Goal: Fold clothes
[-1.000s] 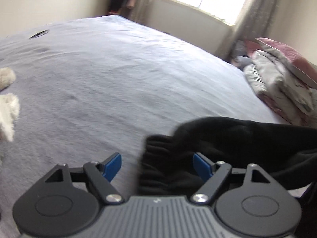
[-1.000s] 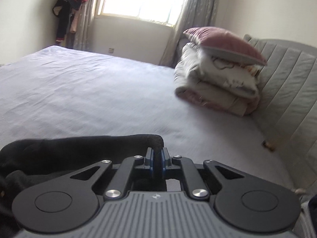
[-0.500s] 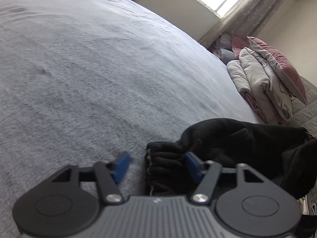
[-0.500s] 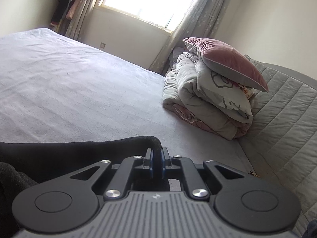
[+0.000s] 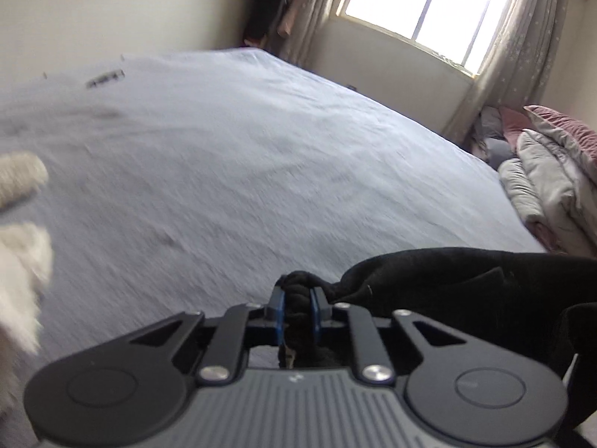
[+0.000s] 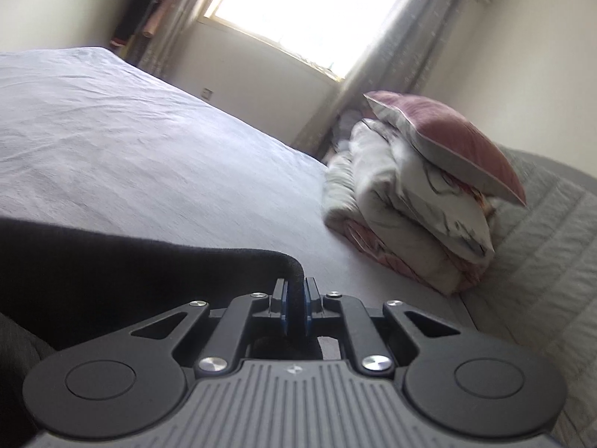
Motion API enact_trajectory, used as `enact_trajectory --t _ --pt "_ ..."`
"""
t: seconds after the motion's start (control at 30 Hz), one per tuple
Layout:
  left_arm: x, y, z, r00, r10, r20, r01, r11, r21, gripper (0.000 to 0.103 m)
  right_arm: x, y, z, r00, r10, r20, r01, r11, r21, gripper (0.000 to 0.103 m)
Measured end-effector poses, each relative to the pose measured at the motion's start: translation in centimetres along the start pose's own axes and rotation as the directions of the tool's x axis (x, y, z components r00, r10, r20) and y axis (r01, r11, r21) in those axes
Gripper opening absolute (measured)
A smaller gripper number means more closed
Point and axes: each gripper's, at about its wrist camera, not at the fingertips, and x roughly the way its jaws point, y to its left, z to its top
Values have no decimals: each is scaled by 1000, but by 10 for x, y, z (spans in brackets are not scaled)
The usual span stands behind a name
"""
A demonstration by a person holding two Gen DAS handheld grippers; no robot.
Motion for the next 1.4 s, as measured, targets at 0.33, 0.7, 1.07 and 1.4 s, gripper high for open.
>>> enact_trajectory --t 0.33,0.7,1.07,1.4 --pt "27 6 -8 994 105 -29 -103 993 62 21 38 60 4 998 54 -39 -55 998 -12 10" --pt "-3 -4 -7 999 36 23 -37 999 20 58 23 -15 3 972 214 -99 -188 957 219 48" --pt "-8 -31 -24 998 -65 -3 65 997 49 63 32 -90 -90 902 365 -232 -143 757 637 53" --pt "-5 -53 -42 991 -122 -47 126 987 98 64 48 -71 -97 855 484 -187 -152 579 801 54"
